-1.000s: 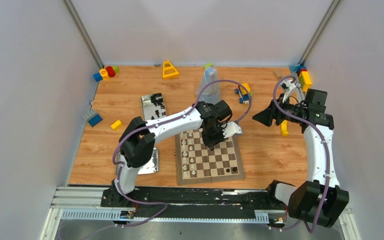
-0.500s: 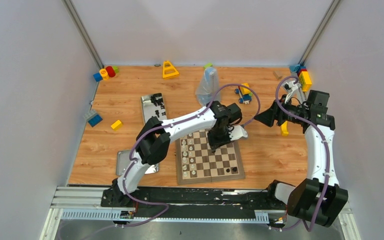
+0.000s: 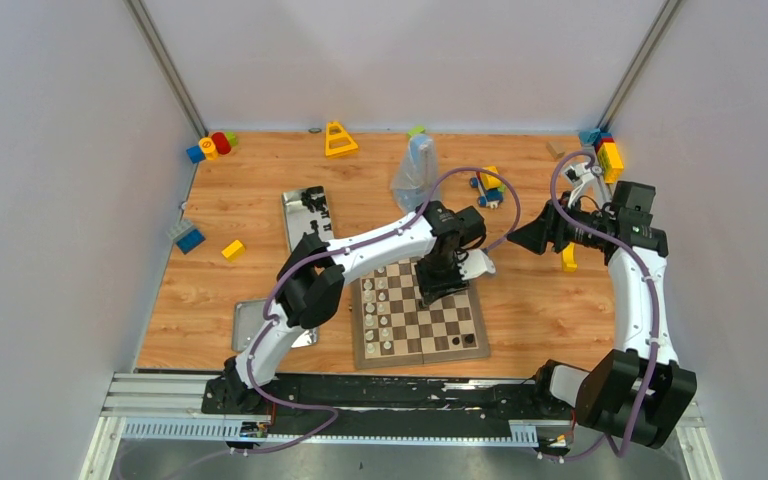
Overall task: Set up the chess pieces on the board
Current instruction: Place the chess piece on the chessboard, then pick up the chess piece from the chessboard.
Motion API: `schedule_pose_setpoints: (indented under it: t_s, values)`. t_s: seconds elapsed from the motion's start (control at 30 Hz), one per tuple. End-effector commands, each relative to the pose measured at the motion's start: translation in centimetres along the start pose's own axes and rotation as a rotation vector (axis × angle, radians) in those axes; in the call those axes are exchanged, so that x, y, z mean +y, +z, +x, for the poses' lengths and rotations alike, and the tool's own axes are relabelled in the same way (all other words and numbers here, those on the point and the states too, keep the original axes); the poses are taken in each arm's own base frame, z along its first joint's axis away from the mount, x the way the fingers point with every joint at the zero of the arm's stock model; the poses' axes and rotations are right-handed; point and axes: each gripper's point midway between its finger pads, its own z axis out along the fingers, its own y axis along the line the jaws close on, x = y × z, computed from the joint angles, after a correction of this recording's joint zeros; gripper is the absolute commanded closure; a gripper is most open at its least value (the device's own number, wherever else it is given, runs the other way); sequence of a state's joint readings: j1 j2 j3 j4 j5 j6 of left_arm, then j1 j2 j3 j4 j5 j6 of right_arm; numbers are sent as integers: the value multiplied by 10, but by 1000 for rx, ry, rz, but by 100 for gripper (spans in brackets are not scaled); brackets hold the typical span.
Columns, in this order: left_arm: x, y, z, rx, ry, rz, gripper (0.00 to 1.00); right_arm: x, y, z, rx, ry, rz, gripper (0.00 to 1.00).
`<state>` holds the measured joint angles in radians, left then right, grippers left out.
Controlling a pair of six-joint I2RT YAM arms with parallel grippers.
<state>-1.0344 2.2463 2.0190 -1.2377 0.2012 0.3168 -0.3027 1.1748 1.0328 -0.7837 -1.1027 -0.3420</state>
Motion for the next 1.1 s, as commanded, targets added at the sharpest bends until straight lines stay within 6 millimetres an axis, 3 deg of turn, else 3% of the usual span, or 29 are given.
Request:
schedule_pose_setpoints:
  t_s: [0.0,0.17,0.2,0.23,0.33,0.43,0.6,0.7,0.83,1.07]
  values:
    - [-4,-28,-14,-85,1,-45,50,4,-1,-7,-21,-47,-25,41]
    - [1,-54,-5,-142,2,-124,43,2,-4,-10,-21,-65,9,41]
    - [1,-67,-4,-174,2,-144,42,2,-4,-10,-21,-69,12,41]
    - [6,-67,2,-178,-7,-162,41,3,-5,-10,-21,-76,14,41]
    - [14,-96,14,-242,-27,-222,37,6,-4,-8,-17,-97,9,41]
    - [30,-111,34,-278,-79,-269,32,12,3,1,14,-131,1,40]
    - [56,-148,68,-352,-192,-337,22,23,37,33,180,-226,-5,40]
    - [65,-173,79,-417,-252,-356,19,48,69,62,306,-329,-62,41]
    - [79,-202,97,-494,-333,-387,17,61,98,91,438,-420,-80,42]
    - [92,-224,116,-564,-407,-400,16,72,137,133,625,-512,-123,43]
